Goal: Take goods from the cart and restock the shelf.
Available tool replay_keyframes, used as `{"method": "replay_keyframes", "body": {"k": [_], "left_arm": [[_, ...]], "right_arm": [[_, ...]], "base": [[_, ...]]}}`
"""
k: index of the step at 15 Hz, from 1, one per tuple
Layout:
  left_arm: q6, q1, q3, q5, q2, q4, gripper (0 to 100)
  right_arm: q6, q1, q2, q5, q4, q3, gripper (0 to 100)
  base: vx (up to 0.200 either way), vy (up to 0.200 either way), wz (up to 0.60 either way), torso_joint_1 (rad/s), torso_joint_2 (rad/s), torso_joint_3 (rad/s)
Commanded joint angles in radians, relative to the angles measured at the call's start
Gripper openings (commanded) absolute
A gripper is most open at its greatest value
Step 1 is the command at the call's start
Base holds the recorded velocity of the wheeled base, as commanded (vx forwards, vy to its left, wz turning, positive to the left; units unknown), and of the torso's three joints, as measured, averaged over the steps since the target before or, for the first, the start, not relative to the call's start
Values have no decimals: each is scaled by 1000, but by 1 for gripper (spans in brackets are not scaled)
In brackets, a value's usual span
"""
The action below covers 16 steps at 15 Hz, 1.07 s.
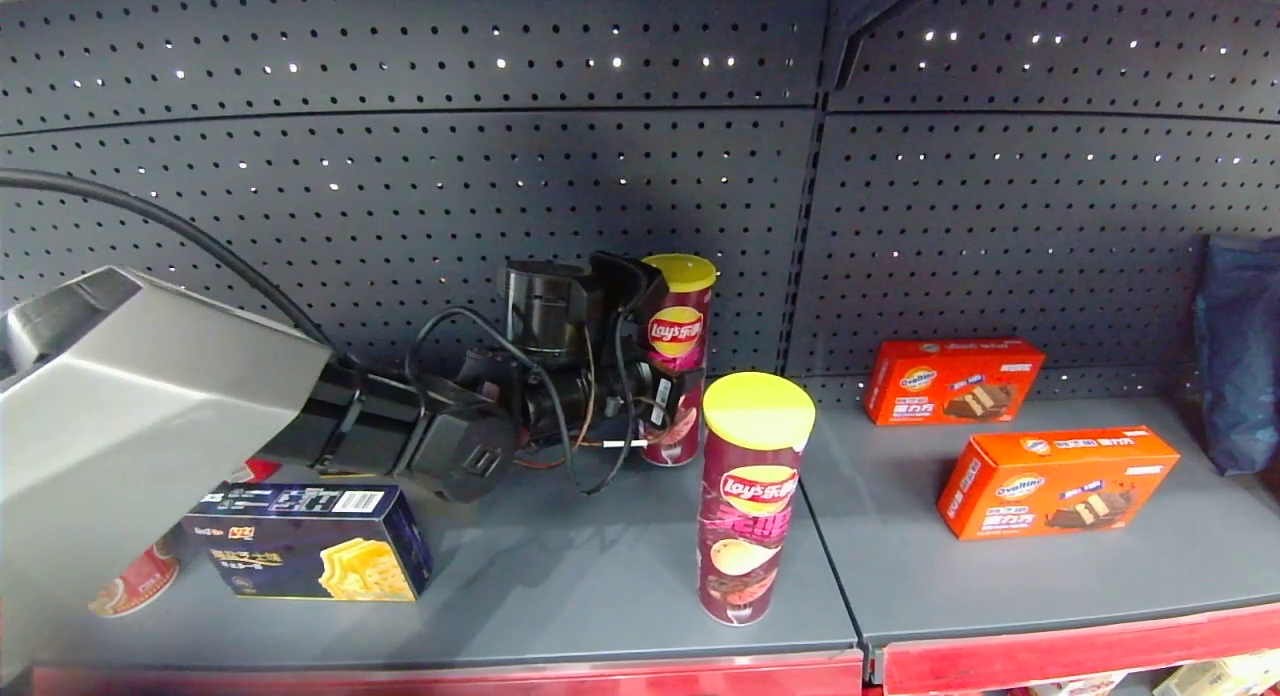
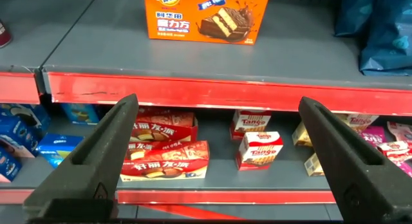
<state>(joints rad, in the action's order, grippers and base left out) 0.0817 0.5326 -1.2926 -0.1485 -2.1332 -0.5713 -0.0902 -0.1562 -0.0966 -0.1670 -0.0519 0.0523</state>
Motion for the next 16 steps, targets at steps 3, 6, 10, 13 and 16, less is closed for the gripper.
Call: {"method": "replay_keyframes", "body": {"k": [3,6,10,13,16], "left_arm": [[0,3,-53,-13,-50,1,0],[0,3,-68,-16,-71,1,0],[0,4,-86,-14,-96,1,0],[0,1,-86,-14,-102,1,0],[3,1,-86,-11,-111,-1,0]], "right_arm": [[-6,0,-3,0,0,0,100],[-6,0,-3,0,1,0,100],[-6,0,-3,0,0,0,100],[-6,0,-3,0,0,0,100],[-6,0,-3,0,1,0,100]], "base": [[0,0,0,0,0,0],[0,0,0,0,0,0],[0,0,0,0,0,0],[0,0,0,0,0,0],[0,0,0,0,0,0]]}}
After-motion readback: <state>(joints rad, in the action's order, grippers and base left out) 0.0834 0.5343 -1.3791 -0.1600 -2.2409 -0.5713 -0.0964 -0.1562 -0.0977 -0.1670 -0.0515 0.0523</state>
